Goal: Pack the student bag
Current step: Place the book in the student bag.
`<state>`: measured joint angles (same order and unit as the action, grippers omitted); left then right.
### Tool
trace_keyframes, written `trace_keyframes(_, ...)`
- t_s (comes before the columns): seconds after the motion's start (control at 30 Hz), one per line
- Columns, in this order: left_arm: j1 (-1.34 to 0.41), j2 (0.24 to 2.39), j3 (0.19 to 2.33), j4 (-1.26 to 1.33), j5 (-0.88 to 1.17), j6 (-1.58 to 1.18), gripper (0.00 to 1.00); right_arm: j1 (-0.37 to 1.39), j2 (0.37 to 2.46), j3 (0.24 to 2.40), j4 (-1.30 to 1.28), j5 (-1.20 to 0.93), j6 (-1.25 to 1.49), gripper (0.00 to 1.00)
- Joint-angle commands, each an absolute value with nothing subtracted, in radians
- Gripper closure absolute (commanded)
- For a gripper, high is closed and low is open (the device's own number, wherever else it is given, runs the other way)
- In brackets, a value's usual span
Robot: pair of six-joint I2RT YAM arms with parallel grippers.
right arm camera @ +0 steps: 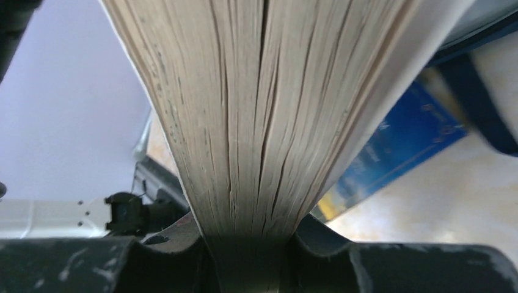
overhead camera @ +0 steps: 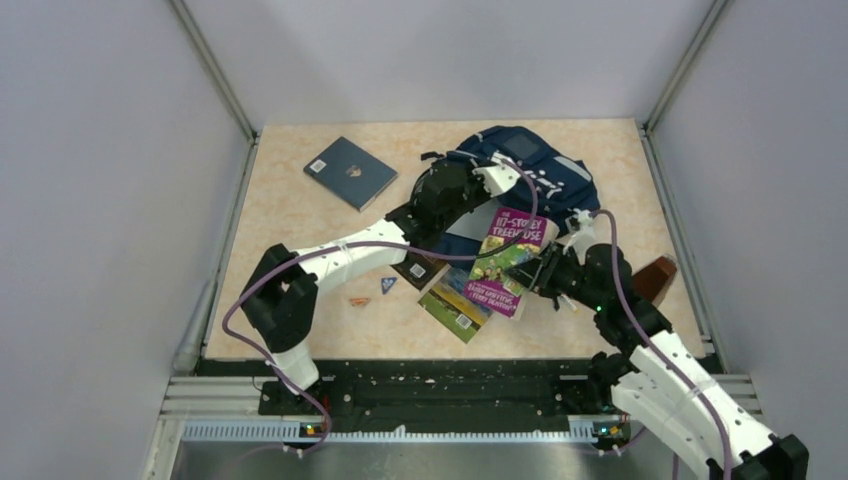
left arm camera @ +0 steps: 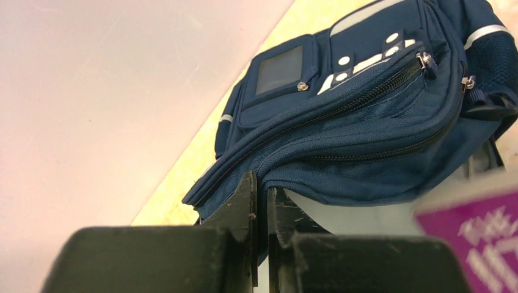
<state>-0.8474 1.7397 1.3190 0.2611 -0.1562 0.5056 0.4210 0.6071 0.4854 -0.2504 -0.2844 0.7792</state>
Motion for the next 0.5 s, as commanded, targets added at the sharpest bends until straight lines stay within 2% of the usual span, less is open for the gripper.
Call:
trace_keyframes(0.0,-0.853,1.709,1.421,0.412,-0.137,0.531,1.0,0.532,0.695,0.476,0.061,-0.302,0.916,1.0)
trace_keyframes(0.2,-0.851,1.752,1.539,0.299,-0.167,0.546,1.0,0.671,0.862,0.524,0.198,-0.195,0.935,1.0)
trace_keyframes(0.47,-0.851,1.7,1.474,0.311,-0.098,0.509,1.0,0.687,0.971,0.451,0.485,-0.004,1.1,1.0)
